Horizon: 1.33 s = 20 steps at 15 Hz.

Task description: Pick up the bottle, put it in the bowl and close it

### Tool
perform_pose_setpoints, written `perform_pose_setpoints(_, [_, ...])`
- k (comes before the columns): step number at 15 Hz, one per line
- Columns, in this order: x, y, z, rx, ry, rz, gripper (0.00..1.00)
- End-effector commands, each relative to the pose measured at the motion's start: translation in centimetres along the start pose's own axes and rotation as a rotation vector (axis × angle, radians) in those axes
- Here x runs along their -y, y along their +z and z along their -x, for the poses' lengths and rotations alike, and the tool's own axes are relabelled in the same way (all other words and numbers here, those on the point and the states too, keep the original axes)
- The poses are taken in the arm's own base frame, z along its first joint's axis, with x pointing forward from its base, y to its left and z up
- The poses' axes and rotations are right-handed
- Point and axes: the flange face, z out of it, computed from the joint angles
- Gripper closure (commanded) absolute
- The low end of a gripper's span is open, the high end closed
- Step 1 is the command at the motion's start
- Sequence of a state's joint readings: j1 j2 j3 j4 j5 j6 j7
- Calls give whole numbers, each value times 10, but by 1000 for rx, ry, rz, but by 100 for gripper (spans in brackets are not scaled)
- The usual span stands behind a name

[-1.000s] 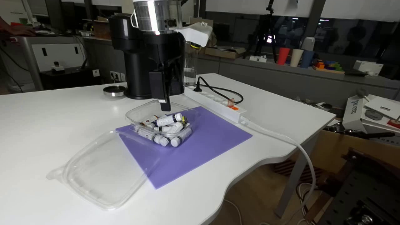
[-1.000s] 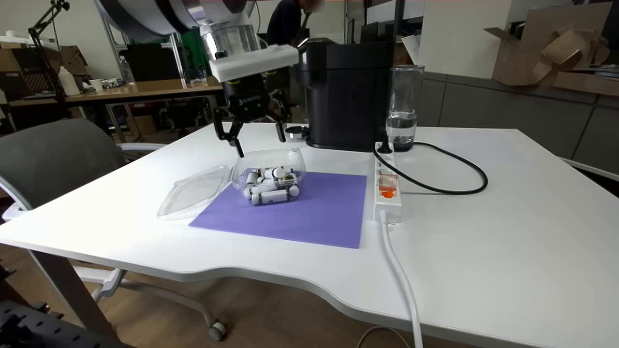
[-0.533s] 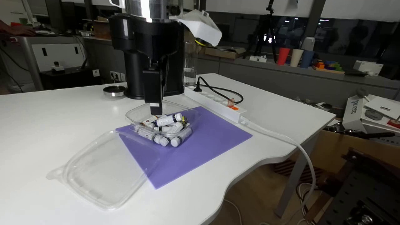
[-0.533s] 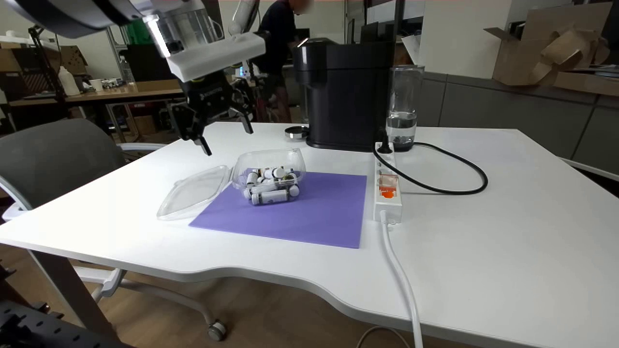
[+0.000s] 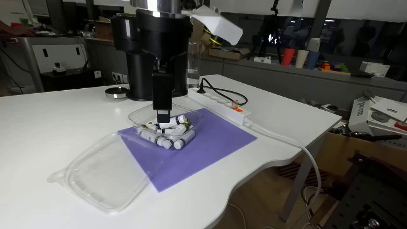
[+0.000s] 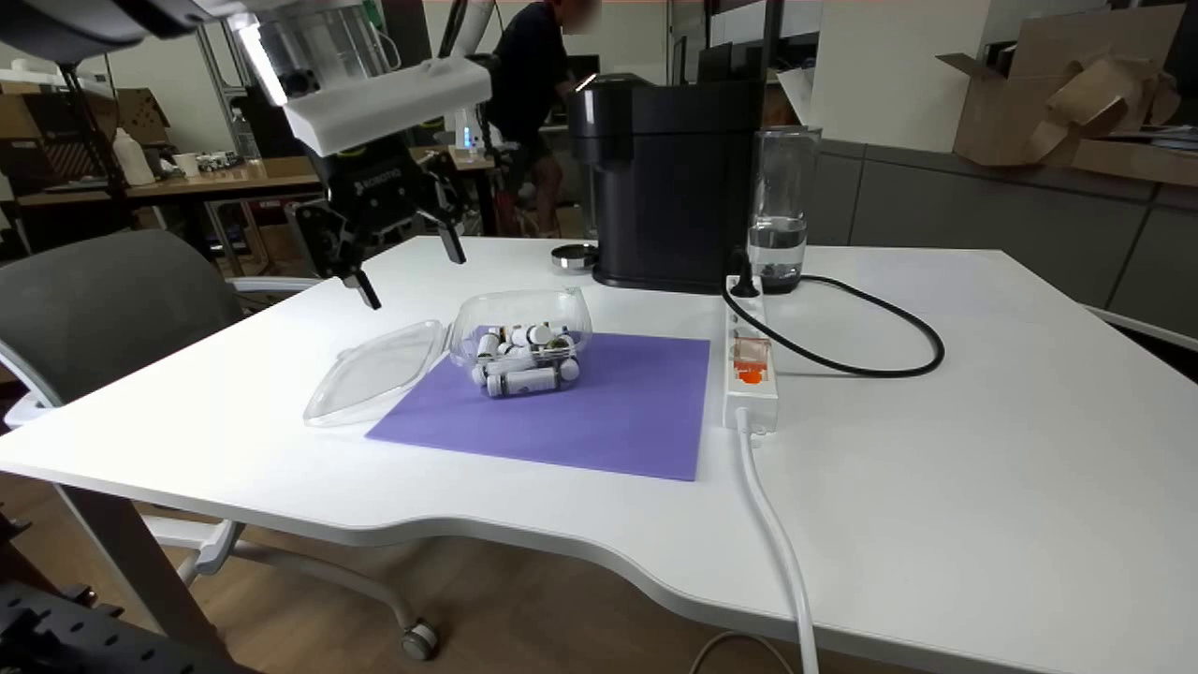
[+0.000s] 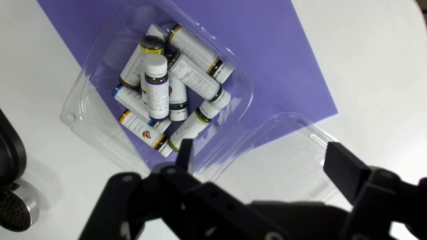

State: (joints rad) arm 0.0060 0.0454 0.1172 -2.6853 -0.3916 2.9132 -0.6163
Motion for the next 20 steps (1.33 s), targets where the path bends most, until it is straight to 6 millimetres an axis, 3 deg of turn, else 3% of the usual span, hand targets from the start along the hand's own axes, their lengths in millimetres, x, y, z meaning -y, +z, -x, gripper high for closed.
perform_pose_setpoints(1, [0,0,0,0,-1,-1,0])
perform_pose_setpoints(6, [5,1,-4,-20,-60,26,0])
perform_pose_setpoints(10, [22,1,-14,-86,-273,82,0])
perform_pose_setpoints(14, [48,15,-13,-141,-479,68,0])
perform_pose_setpoints(20, [49,22,-17,-133,-462,48,0])
